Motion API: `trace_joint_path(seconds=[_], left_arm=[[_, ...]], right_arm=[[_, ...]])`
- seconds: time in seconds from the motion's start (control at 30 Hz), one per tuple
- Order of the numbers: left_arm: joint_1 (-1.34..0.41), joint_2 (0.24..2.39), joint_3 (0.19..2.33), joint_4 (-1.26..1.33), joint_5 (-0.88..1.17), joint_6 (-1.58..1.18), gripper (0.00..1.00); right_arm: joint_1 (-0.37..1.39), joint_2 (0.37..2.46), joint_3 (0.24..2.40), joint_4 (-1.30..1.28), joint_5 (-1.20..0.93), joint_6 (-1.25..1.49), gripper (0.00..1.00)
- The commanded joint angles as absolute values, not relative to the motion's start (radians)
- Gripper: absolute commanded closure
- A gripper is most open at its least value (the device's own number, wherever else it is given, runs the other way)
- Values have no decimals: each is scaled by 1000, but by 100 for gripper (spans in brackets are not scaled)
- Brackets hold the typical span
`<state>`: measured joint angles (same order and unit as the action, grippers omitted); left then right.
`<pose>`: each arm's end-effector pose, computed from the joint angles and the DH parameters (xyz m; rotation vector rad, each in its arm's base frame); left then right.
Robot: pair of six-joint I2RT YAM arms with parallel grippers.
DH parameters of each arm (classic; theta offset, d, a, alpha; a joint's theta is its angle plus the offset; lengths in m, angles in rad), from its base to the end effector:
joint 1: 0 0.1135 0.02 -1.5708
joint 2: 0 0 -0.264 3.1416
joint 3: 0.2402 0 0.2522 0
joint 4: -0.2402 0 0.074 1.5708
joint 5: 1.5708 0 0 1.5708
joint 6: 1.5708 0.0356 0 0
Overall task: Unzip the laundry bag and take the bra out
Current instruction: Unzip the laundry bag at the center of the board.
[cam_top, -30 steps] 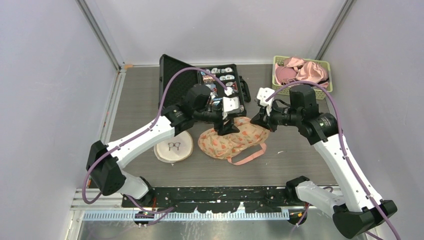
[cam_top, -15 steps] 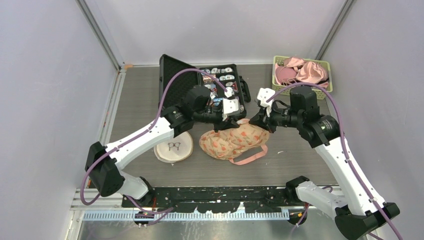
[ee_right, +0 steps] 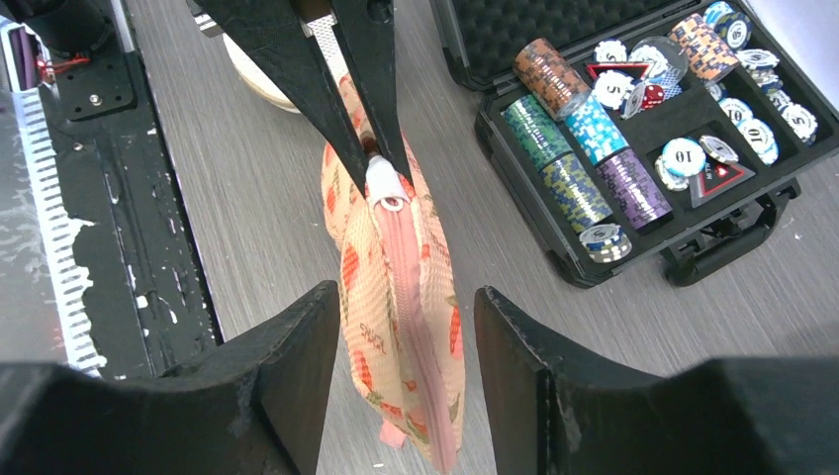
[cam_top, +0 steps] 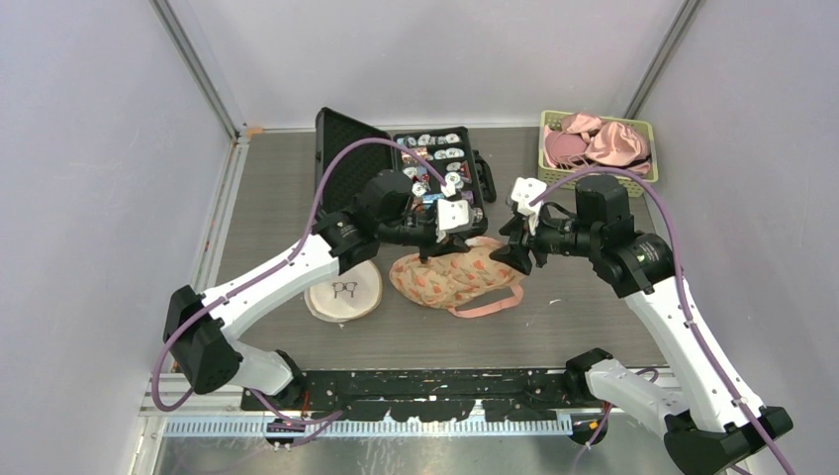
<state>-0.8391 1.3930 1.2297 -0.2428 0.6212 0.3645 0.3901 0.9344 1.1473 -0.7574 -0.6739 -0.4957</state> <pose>0.1979 -0.2514 0.3520 1.4564 1.3861 -0.9182 0.1552 0.0878 0.3835 -1.2186 1.6443 0.6427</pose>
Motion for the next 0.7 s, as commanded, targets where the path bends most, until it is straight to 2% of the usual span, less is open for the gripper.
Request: trace_joint_path(seconds=[0.0,0.2,0.33,0.5,0.6,0.67], left_arm=[[-857,1344,1238,-221,629,437,100],[-907,1330,1234,-242,601,519,100],[-913,1325,1235,-238,575,511,100],[-913,1315,1220,-229,552,497,100],[-913,1312,1220,-230,553,491,100],[-913,1310,1224,-231,557,486,95]], right_arm=[[396,943,1163,-744,-714,-485,43],[402,988,1173,-740,-736,-477,40],[411,990,1166,-777,-744,-518,57],[418,976,1147,-817,-742,-575,64],[421,973,1144,-807,-742,-580,79],[424,973,1144,-793,-743,-579,95]])
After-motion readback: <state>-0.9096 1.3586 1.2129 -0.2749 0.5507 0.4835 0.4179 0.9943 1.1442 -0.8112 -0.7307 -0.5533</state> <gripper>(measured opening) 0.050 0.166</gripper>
